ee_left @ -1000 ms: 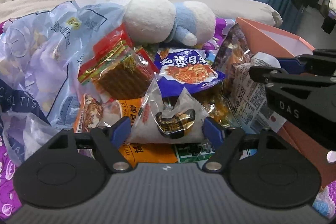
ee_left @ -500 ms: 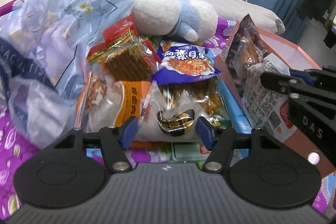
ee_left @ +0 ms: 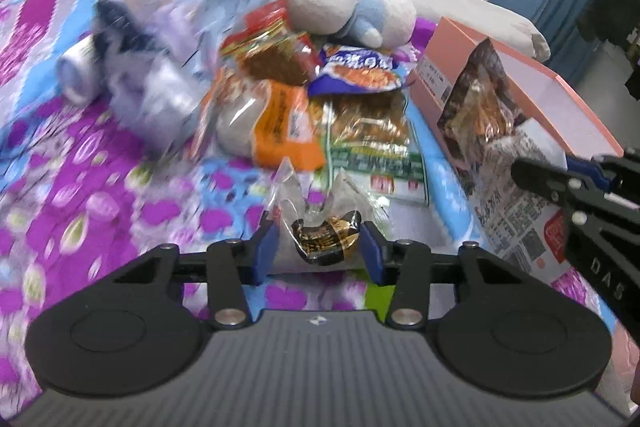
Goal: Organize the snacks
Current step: 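Grasp the clear snack bag with the left gripper while the right grasps a dark printed bag, then lift both held bags from the pile toward the pink box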
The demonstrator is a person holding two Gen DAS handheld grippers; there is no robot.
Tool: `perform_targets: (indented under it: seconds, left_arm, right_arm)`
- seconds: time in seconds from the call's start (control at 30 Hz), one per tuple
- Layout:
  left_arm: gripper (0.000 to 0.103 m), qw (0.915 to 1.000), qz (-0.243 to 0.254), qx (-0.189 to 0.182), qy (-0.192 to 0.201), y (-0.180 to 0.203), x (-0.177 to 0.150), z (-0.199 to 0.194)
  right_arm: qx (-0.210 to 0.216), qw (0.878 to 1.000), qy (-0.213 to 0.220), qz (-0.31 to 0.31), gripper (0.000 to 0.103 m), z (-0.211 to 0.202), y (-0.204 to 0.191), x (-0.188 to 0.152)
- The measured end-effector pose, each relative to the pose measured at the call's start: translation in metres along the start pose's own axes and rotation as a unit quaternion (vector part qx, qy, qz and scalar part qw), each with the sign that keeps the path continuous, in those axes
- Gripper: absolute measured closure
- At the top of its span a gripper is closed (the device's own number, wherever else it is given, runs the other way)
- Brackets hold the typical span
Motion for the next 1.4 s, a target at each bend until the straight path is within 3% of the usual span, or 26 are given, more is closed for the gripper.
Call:
perform_targets:
  seconds: [0.43, 0.63, 0.8, 0.83, 0.87, 0.9, 0.97, 1.17, 1.4]
  left_arm:
    - [0.057, 0.9994, -0.028, 0.022, -0.001, -0.033, -0.052, -0.070]
    - [0.061, 0.9990, -0.041, 0.016, -0.004, -0.039, -0.070, -0.085]
    - [0.057, 0.9981, -0.059, 0.010, 0.013, -0.041, -0.071, -0.092]
    - [0.049, 0.9977, -0.064, 0.011, 0.016, -0.041, -0.071, -0.092]
    - [0.041, 0.9973, -0.069, 0.013, 0.021, -0.043, -0.070, -0.093]
    - [0.037, 0.9970, -0.071, 0.013, 0.026, -0.043, -0.069, -0.094]
    - [0.030, 0.9970, -0.069, 0.009, 0.034, -0.043, -0.067, -0.094]
    - [0.023, 0.9978, -0.056, 0.015, 0.033, -0.041, -0.066, -0.084]
    - [0.019, 0.9991, -0.031, 0.016, 0.023, -0.034, -0.069, -0.065]
  right_arm:
    - [-0.008, 0.990, -0.008, -0.138, 0.090, -0.042, -0.052, -0.052]
    - [0.006, 0.986, -0.017, -0.163, 0.086, -0.049, -0.077, -0.072]
    - [0.031, 0.985, -0.003, -0.170, 0.079, -0.055, -0.086, -0.073]
    - [0.043, 0.985, 0.001, -0.165, 0.077, -0.057, -0.086, -0.071]
    - [0.052, 0.986, 0.004, -0.157, 0.066, -0.059, -0.086, -0.070]
    - [0.063, 0.988, 0.005, -0.144, 0.050, -0.061, -0.085, -0.069]
    - [0.095, 0.990, 0.010, -0.100, 0.039, -0.064, -0.079, -0.066]
    - [0.136, 0.989, -0.017, 0.056, 0.029, -0.038, -0.048, -0.069]
    - [0.148, 0.981, -0.023, 0.121, 0.028, -0.004, -0.032, -0.078]
Point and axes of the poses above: each gripper's, at about its wrist camera, not at the fingertips, and z roughly the way its jaws point, y to its right, x to its top, the point moved 7 cm from there along z, roughly the way its jaws point, and after that the axes turned 1 degree about x, right-handed, at the moved point
